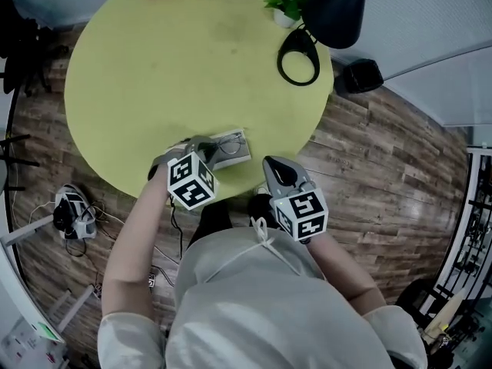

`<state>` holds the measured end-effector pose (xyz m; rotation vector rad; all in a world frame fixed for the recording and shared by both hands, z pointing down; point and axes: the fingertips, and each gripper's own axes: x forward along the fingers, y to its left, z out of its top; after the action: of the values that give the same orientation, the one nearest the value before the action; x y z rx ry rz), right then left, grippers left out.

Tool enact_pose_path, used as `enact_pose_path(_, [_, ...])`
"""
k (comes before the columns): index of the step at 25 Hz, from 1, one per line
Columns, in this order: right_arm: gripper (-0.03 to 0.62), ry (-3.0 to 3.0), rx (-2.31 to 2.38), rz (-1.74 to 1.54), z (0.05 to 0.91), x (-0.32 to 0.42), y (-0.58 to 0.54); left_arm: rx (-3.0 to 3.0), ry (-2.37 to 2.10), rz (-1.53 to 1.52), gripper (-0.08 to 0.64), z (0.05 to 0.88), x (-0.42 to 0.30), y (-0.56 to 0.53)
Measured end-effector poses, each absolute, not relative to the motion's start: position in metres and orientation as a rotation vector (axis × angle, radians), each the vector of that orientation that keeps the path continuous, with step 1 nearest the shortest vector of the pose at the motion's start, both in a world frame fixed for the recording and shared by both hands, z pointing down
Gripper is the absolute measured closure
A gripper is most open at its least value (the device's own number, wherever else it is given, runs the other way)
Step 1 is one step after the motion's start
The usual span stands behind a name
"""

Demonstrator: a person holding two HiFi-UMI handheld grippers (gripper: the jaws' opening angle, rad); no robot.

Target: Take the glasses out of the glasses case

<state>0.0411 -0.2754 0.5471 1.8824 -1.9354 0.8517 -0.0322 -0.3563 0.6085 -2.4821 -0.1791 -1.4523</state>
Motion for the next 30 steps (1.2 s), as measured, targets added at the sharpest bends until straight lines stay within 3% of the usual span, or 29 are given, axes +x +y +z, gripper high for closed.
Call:
enact_pose_path(14, [0.594,-2.068,1.840,0.662,0.499,0.020,-0.303,-2.808,0.558,-1.005,0.543,0.489,-0.069,-0.389])
enact_pose_path(21, [0.594,-2.118,1.820,0.575,0.476,0.008,-0.315,-2.928,1.106,-0.587,0.543,0.418,-0.107,-0.410])
enact_pose_path(30, [0.594,-2.096,1.940,0.492,0.444,0.019,-0.321,-2.884,1.485,-0.379,0.543,0.394,-0.144,-0.402])
